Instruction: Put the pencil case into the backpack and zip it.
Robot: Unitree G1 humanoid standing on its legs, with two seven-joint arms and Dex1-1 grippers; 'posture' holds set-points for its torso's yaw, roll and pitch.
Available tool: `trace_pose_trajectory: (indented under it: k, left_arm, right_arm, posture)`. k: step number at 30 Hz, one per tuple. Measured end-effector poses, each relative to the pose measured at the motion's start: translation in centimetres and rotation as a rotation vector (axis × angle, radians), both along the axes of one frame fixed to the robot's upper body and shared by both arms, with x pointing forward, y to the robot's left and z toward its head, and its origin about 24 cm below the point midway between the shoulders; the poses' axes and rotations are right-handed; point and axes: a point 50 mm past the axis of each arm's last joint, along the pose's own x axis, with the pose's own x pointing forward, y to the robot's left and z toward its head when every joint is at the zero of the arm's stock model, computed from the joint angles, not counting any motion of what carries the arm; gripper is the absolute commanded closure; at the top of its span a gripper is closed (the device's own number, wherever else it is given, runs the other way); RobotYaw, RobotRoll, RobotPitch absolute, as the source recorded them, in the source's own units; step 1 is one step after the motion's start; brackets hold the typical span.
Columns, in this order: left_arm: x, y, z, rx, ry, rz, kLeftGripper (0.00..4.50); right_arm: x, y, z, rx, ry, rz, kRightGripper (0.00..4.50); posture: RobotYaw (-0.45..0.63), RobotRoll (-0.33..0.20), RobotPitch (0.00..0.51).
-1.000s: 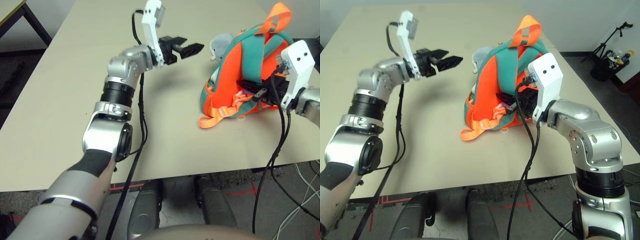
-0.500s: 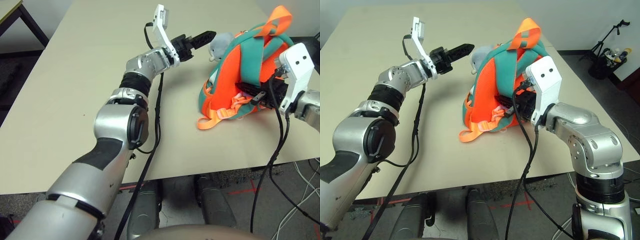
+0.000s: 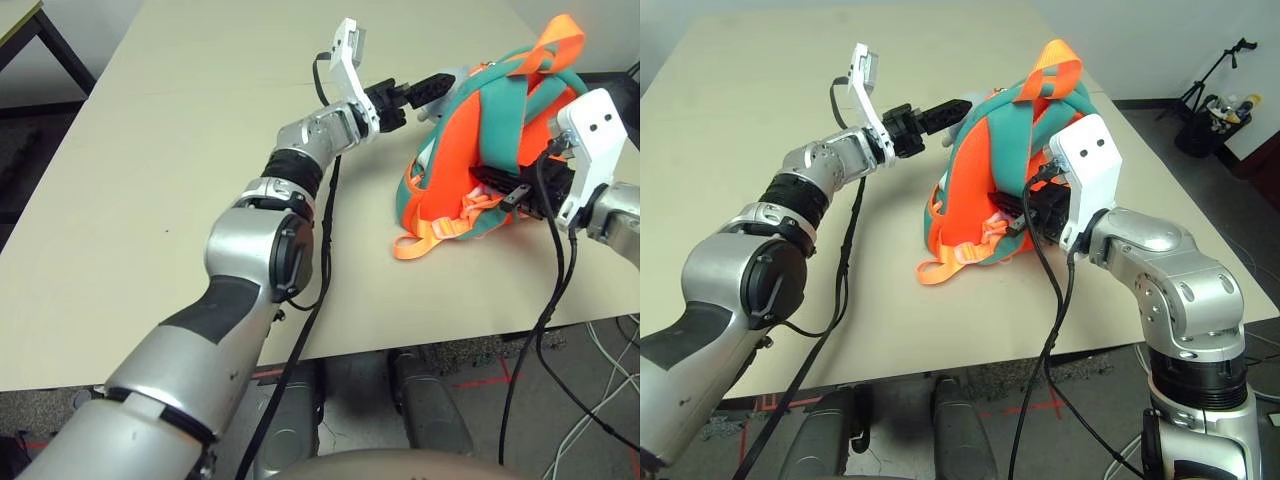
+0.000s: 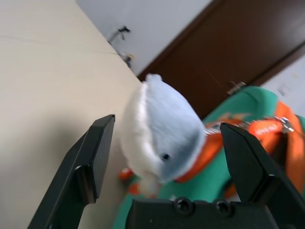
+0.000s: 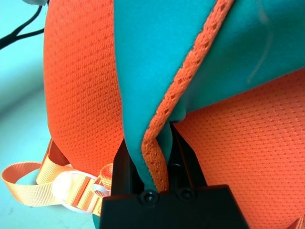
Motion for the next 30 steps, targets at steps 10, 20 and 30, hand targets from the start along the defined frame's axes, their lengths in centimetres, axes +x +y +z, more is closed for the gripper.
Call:
trace_pose_trajectory:
  k: [10, 20, 30]
  left_arm:
    - [-0.1, -1.1, -0.6, -0.020, 0.030, 0.039, 0.00]
    - [-0.6, -2.7, -1.4, -0.040, 0.070, 0.006, 0.67]
    - [-0.5, -2.4, -1.2, -0.059, 0.069, 0.012, 3.66]
  right_arm:
    - [-0.1, 0.2, 0.0, 0.003, -0.002, 0.000, 4.30]
    - [-0.3, 0.6, 0.0, 0.003, -0.003, -0.004, 4.30]
    - [-0.3, 0.6, 0.0, 0.003, -0.005, -0.003, 4.30]
  posture:
    - [-0.09, 0.000, 0.179]
    - [-0.11, 0.000, 0.180]
    - [-0.08, 0.000, 0.180]
